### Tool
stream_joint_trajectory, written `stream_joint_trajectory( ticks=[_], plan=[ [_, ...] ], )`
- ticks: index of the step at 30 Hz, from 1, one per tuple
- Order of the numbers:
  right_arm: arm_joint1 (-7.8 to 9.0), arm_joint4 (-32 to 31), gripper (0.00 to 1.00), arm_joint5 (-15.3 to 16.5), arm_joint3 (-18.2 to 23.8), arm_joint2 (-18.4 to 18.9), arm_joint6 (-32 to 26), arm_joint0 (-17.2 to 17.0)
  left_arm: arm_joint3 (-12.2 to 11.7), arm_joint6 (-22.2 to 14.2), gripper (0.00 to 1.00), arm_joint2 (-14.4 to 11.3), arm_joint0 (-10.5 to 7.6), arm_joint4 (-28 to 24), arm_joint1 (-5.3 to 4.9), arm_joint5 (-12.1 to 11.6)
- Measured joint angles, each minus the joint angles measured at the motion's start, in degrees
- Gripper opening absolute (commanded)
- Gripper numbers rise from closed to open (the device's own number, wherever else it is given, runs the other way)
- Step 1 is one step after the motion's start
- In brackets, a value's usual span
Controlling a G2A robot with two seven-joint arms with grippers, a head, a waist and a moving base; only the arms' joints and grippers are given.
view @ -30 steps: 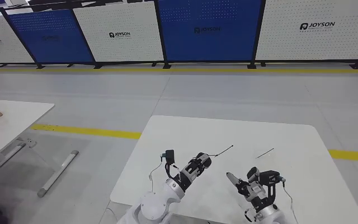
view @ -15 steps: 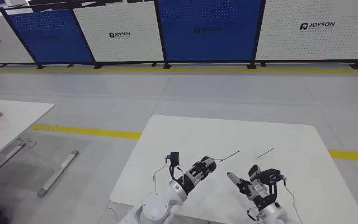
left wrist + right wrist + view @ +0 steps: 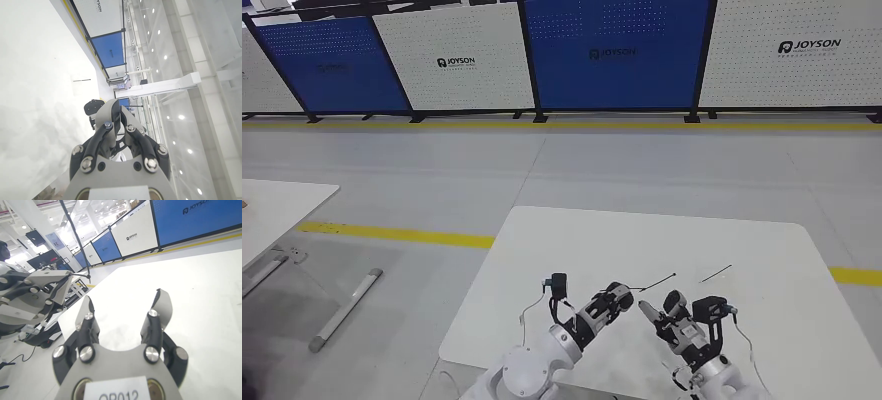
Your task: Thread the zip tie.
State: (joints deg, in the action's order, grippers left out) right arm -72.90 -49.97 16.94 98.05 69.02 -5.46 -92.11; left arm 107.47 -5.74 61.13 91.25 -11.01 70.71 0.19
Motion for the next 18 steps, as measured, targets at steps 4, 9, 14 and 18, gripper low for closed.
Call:
stream_joint_trajectory(
  ticks=[4, 9, 14, 18],
  plan=[
    [0.11, 0.35, 0.40, 0.58, 0.41, -0.02, -0.52, -0.02, -0.27, -0.22, 0.00, -0.31, -0.20, 0.37, 0.01, 0.02],
    [0.15, 1.00, 0.39, 0.99, 0.53, -0.31, -1.14, 0.22, -0.38, -0.06, 0.00, -0.67, -0.21, 1.20, 0.00, 0.01],
    [0.22, 2.27, 0.37, 1.79, 0.55, -0.49, -1.83, 0.51, -0.35, 0.14, 0.00, -0.92, -0.13, 1.82, -0.02, -0.02],
    [0.26, 2.51, 0.37, 1.74, 0.60, -0.62, -1.99, 0.65, -0.44, 0.69, 0.00, -1.12, -0.09, 2.49, -0.02, -0.02]
  ],
)
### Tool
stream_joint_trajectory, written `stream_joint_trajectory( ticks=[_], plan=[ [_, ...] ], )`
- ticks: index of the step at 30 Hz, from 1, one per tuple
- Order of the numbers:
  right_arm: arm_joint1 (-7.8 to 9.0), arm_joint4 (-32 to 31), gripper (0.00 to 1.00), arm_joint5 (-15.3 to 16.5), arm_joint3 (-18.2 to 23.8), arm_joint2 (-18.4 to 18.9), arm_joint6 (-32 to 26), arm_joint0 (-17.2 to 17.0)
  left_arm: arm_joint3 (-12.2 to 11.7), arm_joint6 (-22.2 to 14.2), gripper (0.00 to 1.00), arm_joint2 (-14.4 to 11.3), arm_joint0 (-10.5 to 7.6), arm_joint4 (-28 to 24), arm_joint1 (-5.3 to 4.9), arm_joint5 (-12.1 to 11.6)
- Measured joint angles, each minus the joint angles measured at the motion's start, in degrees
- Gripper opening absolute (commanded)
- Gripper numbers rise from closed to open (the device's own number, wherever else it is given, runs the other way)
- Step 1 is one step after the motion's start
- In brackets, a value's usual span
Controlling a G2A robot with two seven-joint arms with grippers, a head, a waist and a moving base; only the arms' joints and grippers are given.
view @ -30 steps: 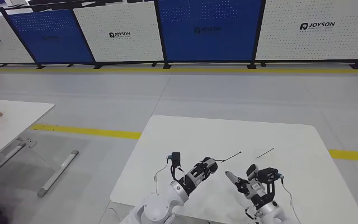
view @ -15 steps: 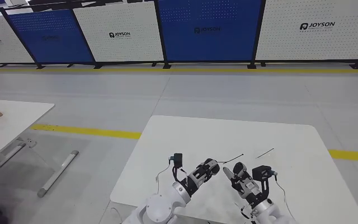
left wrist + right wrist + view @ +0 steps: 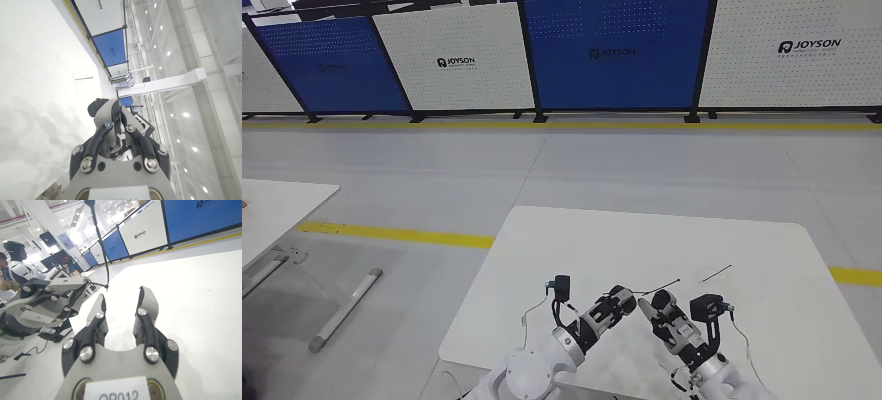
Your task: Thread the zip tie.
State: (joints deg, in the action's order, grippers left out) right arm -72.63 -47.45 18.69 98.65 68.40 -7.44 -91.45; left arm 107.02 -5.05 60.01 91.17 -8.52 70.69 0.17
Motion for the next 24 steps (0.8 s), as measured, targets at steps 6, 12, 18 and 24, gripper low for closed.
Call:
stream_joint_trajectory(
  ticks=[6, 12, 18, 24],
  plan=[
    [0.01, -0.07, 0.35, -0.37, 0.24, -0.60, -0.22, 0.30, -0.36, 0.52, 0.00, -0.38, -0.15, 0.58, 0.05, 0.05],
    [0.03, 0.09, 0.32, -0.79, 0.31, -0.92, -0.16, 0.59, -0.33, 0.41, 0.00, -0.67, 0.10, 1.24, 0.01, -0.26],
    [0.02, 0.21, 0.22, -1.30, -0.09, -1.20, 0.04, 1.05, -0.45, 0.10, 0.00, -0.78, 0.22, 1.48, -0.04, -0.49],
    [0.07, -0.44, 0.00, -1.61, -0.20, -1.43, 0.06, 1.29, -0.20, 0.01, 0.00, -0.77, 0.45, 2.04, -0.12, -0.76]
  ],
)
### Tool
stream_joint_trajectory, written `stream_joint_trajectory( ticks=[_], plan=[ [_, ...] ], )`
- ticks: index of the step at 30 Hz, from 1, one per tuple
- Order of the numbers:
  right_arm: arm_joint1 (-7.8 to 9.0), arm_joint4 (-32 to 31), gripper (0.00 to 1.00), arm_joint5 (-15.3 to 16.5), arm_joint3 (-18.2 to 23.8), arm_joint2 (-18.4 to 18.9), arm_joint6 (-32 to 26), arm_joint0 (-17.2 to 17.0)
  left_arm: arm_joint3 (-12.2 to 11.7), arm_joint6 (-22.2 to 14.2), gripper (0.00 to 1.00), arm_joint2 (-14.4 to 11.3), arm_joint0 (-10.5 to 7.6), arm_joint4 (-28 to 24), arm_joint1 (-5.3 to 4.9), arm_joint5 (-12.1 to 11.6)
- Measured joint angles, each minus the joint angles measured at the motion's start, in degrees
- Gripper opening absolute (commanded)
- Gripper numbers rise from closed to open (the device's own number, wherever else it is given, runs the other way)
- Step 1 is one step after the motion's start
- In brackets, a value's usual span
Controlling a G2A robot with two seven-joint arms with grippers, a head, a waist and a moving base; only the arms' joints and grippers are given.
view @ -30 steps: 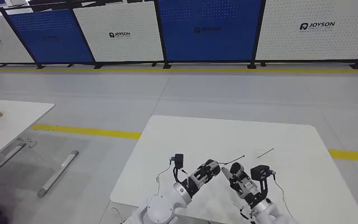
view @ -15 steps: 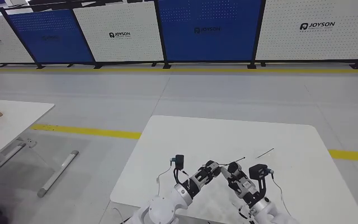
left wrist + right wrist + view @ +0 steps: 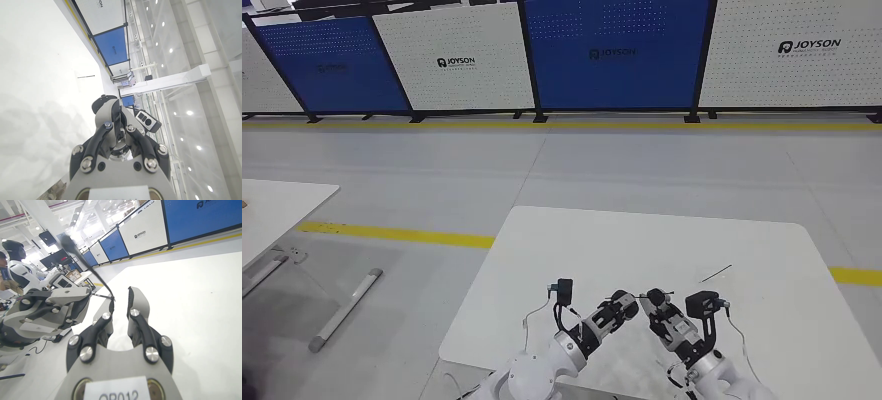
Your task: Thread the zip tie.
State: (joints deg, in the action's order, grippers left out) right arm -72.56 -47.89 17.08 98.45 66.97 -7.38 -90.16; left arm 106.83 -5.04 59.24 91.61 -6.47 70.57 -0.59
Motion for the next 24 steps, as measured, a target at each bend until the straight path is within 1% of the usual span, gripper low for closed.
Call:
stream_joint_trajectory(
  ticks=[9, 10, 11, 12, 15, 21, 24],
  plan=[
    [0.09, -0.43, 0.00, -0.32, 0.06, -0.20, 0.25, -0.01, -0.28, 0.55, 0.00, -0.19, -0.23, 0.15, 0.04, -0.01],
    [0.11, -0.46, 0.13, -0.32, 0.09, -0.20, 0.18, -0.05, -0.28, 0.59, 0.00, -0.20, -0.22, 0.17, 0.04, -0.06],
    [0.13, -0.46, 0.17, -0.30, 0.11, -0.20, 0.05, -0.07, -0.28, 0.65, 0.00, -0.20, -0.21, 0.17, 0.04, -0.11],
    [0.15, -0.43, 0.20, -0.30, 0.12, -0.20, -0.17, -0.09, -0.24, 0.76, 0.00, -0.17, -0.18, 0.14, 0.04, -0.21],
    [0.22, -0.35, 0.24, -0.31, 0.16, -0.27, -0.95, -0.13, -0.08, 1.11, 0.00, -0.08, 0.00, 0.10, 0.03, -0.57],
    [0.30, -0.22, 0.26, -0.06, 0.06, -0.61, -1.89, -0.11, -0.03, 1.72, 0.00, -0.11, 0.05, 0.43, 0.05, -0.88],
    [0.39, 0.24, 0.22, 0.34, 0.50, -0.35, -1.82, -0.25, -0.09, 1.80, 0.00, -0.37, -0.06, 0.72, 0.08, -0.78]
  ],
)
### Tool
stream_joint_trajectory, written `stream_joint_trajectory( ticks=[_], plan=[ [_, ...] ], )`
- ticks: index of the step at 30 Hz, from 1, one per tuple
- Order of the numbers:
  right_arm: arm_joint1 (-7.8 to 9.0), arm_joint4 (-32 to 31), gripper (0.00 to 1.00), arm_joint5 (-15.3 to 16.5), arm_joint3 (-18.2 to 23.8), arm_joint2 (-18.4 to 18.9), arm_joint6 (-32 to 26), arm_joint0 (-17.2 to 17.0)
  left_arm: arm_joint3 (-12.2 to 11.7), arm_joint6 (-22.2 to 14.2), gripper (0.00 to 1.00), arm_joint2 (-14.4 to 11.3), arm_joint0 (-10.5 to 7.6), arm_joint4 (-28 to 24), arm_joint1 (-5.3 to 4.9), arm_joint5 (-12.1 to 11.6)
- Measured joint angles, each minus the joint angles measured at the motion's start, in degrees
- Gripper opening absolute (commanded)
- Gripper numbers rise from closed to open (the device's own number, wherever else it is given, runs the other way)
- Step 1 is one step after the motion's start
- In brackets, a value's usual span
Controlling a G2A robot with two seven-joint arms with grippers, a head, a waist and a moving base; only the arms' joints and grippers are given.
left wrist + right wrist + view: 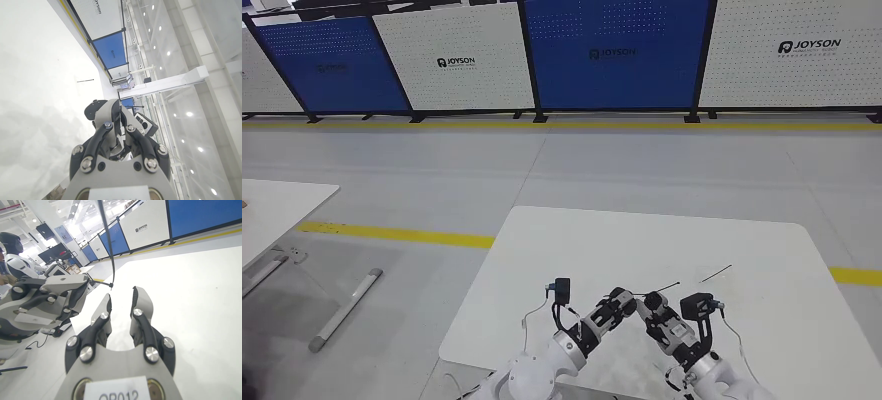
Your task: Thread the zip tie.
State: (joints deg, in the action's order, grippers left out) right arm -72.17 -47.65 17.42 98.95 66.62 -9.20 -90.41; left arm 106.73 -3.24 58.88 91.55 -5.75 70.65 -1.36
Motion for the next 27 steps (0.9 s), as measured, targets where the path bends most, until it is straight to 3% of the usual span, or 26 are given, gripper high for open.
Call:
stream_joint_trajectory(
  ticks=[9, 16, 24, 27],
  plan=[
    [0.24, 0.80, 0.24, 0.80, 0.86, 0.45, -0.17, -0.40, -0.27, 0.38, 0.00, -0.54, -0.40, 0.55, 0.10, 0.38],
    [0.31, 1.31, 0.18, 0.51, 0.86, 0.46, -0.02, -0.20, -0.06, 1.05, 0.00, -0.92, -0.07, 1.97, 0.10, 0.03],
    [0.36, 1.59, 0.00, 0.32, 0.75, 0.29, 0.19, -0.07, 0.14, 1.20, 0.00, -1.29, 0.23, 2.89, 0.08, -0.05],
    [0.39, 1.64, 0.00, 0.27, 0.71, 0.27, 0.27, -0.03, -0.01, 1.25, 0.00, -1.36, 0.25, 2.82, 0.09, -0.14]
  ],
)
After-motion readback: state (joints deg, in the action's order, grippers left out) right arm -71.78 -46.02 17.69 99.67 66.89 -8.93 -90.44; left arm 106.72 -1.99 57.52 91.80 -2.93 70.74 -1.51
